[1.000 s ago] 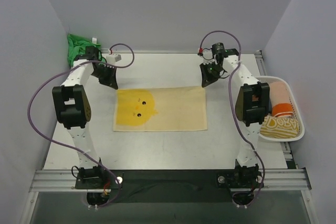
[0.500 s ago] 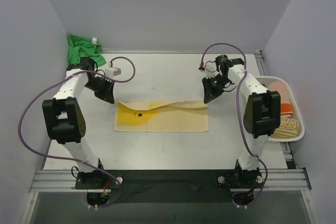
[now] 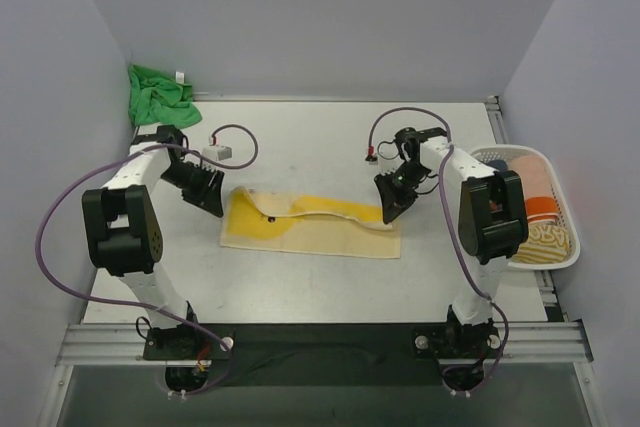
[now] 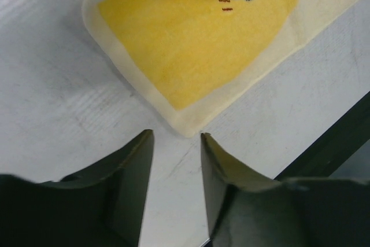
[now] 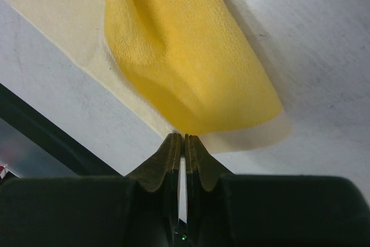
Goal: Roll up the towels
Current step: Fold the towel
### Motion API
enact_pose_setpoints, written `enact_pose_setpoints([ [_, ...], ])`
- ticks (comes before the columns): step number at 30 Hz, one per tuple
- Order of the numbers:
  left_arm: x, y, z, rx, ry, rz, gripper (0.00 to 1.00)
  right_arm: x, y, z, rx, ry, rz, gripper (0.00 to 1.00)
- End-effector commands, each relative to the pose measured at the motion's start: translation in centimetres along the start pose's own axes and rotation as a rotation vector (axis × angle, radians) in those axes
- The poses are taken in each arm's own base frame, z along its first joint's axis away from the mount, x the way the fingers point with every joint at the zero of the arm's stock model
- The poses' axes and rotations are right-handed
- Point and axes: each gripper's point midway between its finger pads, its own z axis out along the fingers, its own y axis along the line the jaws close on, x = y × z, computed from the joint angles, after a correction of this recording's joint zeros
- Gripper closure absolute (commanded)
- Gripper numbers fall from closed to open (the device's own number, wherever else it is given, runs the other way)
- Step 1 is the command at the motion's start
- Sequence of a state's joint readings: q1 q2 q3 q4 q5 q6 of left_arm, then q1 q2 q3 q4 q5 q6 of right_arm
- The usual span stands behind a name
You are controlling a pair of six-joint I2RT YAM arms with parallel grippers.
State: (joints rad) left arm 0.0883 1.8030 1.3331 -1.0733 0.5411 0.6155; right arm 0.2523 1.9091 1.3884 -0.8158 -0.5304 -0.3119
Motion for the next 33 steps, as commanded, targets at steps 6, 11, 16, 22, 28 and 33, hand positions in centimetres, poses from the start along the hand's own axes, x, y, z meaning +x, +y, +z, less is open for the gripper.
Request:
enact_pose_setpoints([
  [6, -7.9, 0.9, -2.7, -0.068, -0.199, 0.093, 0.44, 0.0, 0.2, -0.2, 0.013, 0.020, 0.005, 1.00],
  [11, -10.0, 0.3, -1.4, -0.051, -0.189, 0.152, 0.43, -0.4, 0.0, -0.2, 0.017, 0.017, 0.011, 1.00],
  [16, -11.1, -1.6, 0.8, -0.010, -0.152, 0.230, 0.38, -0.6, -0.2, -0.4, 0.030, 0.015, 0.012, 1.00],
  [22, -11.3, -2.4, 2.6, 0.013, -0.114, 0.245, 0.30, -0.4, -0.5, -0.5, 0.040, 0.022, 0.012, 1.00],
  [28, -11.4, -1.4, 3.3, -0.014, -0.090, 0.234, 0.41, -0.5, -0.5, -0.6, 0.040, 0.020, 0.015, 1.00],
  [33, -11.1, -1.0, 3.4, -0.024, -0.080, 0.229, 0.69, -0.6, -0.8, -0.6, 0.043, 0.020, 0.019, 1.00],
])
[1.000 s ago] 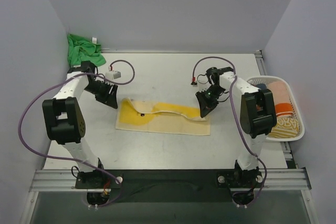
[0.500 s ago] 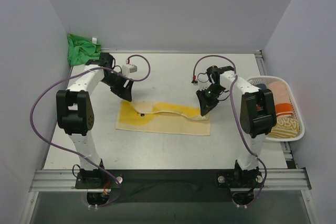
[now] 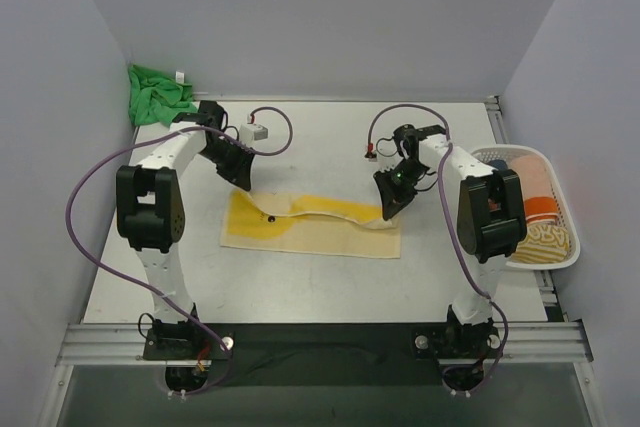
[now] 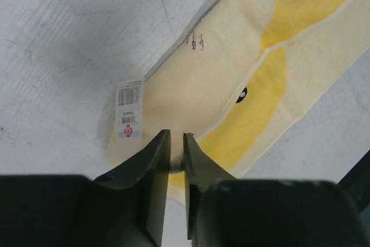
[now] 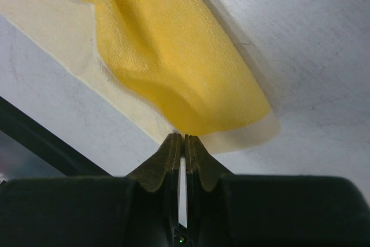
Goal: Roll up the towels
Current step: Fold the towel
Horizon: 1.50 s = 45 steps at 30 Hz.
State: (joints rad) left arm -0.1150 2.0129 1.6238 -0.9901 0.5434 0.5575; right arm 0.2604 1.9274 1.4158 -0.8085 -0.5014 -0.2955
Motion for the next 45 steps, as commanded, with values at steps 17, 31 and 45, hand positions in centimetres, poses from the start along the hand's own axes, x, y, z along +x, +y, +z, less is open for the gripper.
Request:
enact_pose_setpoints([
  [17, -1.4, -0.3, -6.8, -0.002, -0.101, -0.006, 1.00, -2.0, -1.6, -5.6, 0.090, -0.093, -0.030, 1.00],
  [31, 8.4, -2.6, -4.1, 0.070, 0.063, -0.095, 1.00, 4.3, 1.0, -0.6, 0.019, 0.102, -0.094, 1.00],
  [45, 12.8, -1.3, 1.2, -0.012, 0.189, -0.211, 1.00, 3.3, -0.8, 2.4, 0.091, 0.174, -0.081, 1.00],
])
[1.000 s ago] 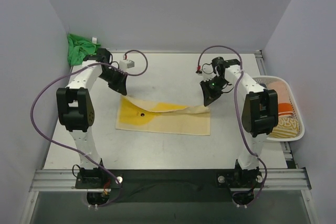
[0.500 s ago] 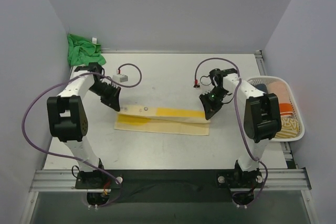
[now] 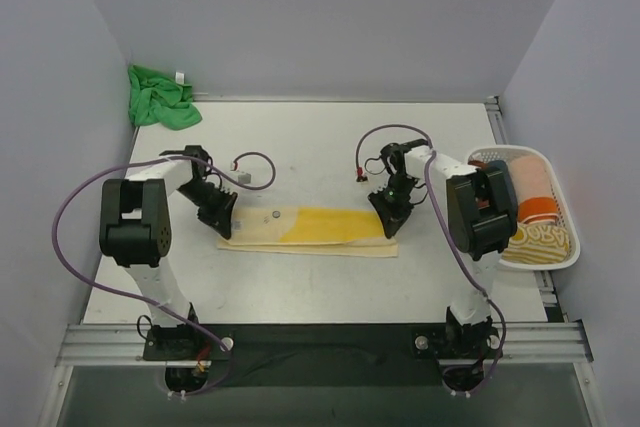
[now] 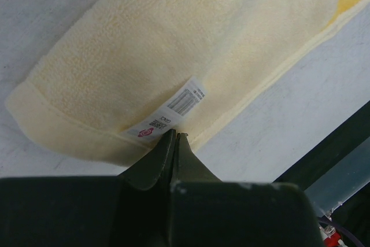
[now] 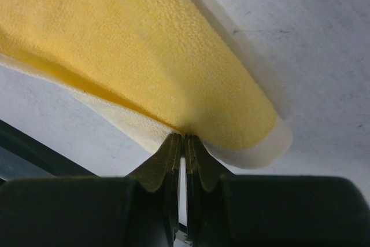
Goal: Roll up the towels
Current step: Fold the towel
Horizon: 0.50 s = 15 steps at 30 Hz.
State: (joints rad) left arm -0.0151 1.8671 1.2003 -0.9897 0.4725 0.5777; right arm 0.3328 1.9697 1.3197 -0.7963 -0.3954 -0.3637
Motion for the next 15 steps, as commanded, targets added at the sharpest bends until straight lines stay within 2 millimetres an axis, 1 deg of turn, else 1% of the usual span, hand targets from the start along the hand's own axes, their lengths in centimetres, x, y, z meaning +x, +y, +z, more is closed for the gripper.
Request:
enact_pose_setpoints([
  [1, -0.6, 1.2, 0.9, -0.052, -0.013, -0.022, 1.00, -0.3, -0.6, -1.0, 0.035, 0.005, 0.014, 1.00],
  [5, -1.3, 1.2, 0.7, -0.051, -0.031, -0.044, 1.00, -0.6, -0.5, -1.5, 0.038, -0.013, 0.012, 1.00],
  [6, -1.5, 1.0, 0.4, -0.046, -0.035, -0.047, 1.00, -0.7, -0.5, -2.0, 0.042, -0.028, 0.011, 1.00],
  [7, -2.4, 0.6, -0.7, -0.044, -0.065, -0.037, 1.00, -0.9, -0.4, -2.5, 0.044, -0.038, 0.008, 1.00],
  [8, -2.2, -0.1, -1.4, -0.029, -0.060, -0.042, 1.00, -0.9, -0.3, -2.8, 0.045, -0.044, 0.006, 1.00],
  [9, -2.7, -0.8, -2.6, -0.032, -0.096, -0.025, 1.00, -1.0, -0.1, -3.5, 0.047, -0.065, 0.005, 1.00],
  [11, -2.4, -1.9, -3.6, -0.024, -0.108, -0.004, 1.00, -1.0, 0.1, -4.5, 0.046, -0.088, 0.008, 1.00],
  [12, -2.4, -2.5, -4.5, -0.032, -0.126, 0.010, 1.00, -0.9, 0.3, -4.8, 0.043, -0.096, 0.006, 1.00],
  [15, -1.2, -3.3, -5.0, -0.037, -0.111, 0.025, 1.00, -0.3, 0.5, -5.5, 0.042, -0.107, 0.001, 1.00],
])
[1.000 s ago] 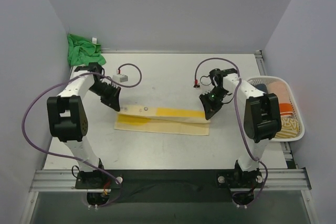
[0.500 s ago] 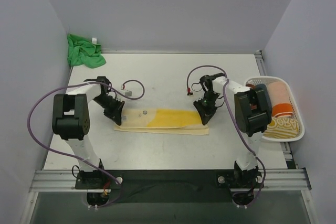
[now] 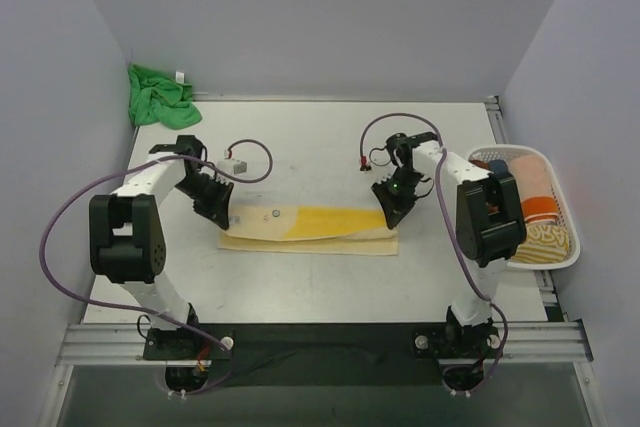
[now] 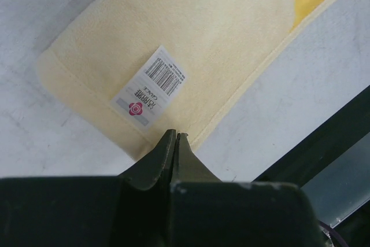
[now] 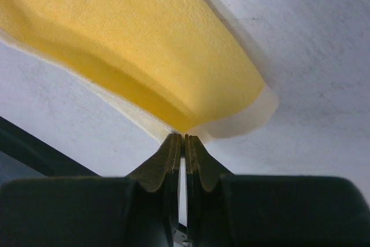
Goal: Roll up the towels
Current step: Fold the towel
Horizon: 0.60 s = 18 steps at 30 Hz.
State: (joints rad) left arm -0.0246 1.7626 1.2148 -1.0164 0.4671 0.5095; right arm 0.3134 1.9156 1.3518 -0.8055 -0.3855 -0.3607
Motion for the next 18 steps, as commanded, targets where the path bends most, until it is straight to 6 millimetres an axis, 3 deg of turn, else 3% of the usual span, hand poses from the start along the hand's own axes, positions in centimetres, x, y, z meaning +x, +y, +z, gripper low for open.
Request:
enact_pose_setpoints([
  [1, 0.1, -1.7, -2.4, 0.006, -0.041, 0.039, 1.00, 0.7, 0.9, -3.2, 0.005, -0.033, -0.001, 1.00],
  [9, 1.8, 0.5, 1.2, -0.023, 0.026, -0.012, 1.00, 2.8, 1.7, -0.5, -0.038, 0.056, 0.001, 1.00],
  [18, 3.1, 2.4, 3.6, -0.057, 0.097, -0.055, 1.00, 3.7, 0.8, 2.8, -0.011, 0.143, 0.003, 1.00],
])
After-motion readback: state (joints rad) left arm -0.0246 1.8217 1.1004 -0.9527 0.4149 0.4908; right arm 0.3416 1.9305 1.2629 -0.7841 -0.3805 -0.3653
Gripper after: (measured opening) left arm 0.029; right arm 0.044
